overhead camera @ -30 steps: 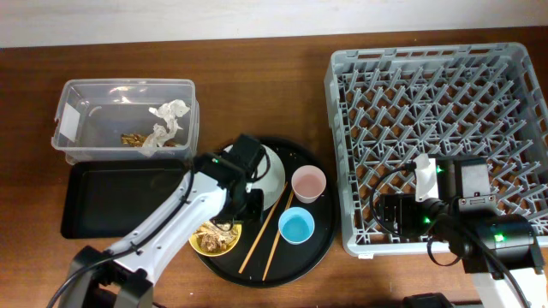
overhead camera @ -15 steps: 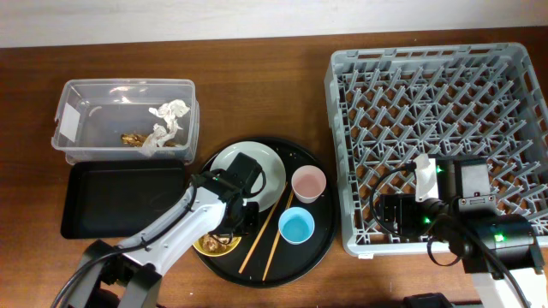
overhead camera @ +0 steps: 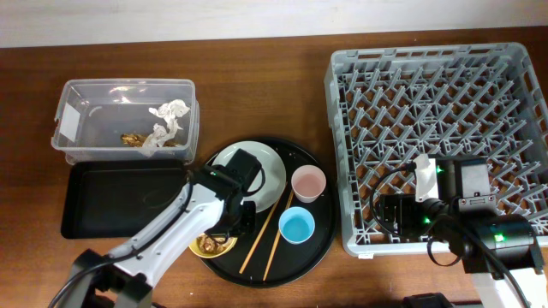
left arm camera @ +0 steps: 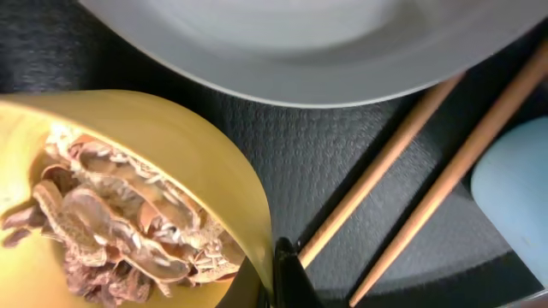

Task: Sort waste into correct bins and load items into the dishwasher rack
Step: 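Grasp the rim of the yellow bowl with the left gripper, then tip the yellow bowl over the black tray to empty the food scraps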

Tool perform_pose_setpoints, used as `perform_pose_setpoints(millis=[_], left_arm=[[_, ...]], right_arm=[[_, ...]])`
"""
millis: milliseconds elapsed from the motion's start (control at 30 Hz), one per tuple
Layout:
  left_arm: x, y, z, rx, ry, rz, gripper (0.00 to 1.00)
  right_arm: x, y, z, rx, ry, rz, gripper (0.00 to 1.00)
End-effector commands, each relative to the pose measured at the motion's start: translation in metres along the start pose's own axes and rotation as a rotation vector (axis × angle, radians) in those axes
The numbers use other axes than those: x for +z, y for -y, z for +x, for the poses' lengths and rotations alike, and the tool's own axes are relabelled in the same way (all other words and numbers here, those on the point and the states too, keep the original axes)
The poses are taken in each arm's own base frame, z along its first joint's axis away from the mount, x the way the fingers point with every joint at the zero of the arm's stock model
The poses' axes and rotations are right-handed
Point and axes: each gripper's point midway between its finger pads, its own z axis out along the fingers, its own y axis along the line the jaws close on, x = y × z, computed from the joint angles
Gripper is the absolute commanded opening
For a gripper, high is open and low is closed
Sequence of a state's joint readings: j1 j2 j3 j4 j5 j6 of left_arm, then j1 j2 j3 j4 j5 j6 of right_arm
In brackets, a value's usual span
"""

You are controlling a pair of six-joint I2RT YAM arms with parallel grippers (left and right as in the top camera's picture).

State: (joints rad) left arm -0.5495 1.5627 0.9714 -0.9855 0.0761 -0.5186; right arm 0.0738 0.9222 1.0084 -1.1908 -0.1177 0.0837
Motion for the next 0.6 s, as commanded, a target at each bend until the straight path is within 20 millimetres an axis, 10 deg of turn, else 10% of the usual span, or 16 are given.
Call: perform_pose_setpoints(millis=[0,567], left_arm=[[-0.046,0.002,-0.026,0.048,0.144,0.025,0.00],[-0.111,-0.082,-0.099,0.075,0.446,0.530,0.00]], right_arm=[[-0.005,-0.003,-0.005,0.004,0.015,-0.008,0.99],[-0.005,-0.003,-0.003,0.005,0.009,-0.008,0.99]])
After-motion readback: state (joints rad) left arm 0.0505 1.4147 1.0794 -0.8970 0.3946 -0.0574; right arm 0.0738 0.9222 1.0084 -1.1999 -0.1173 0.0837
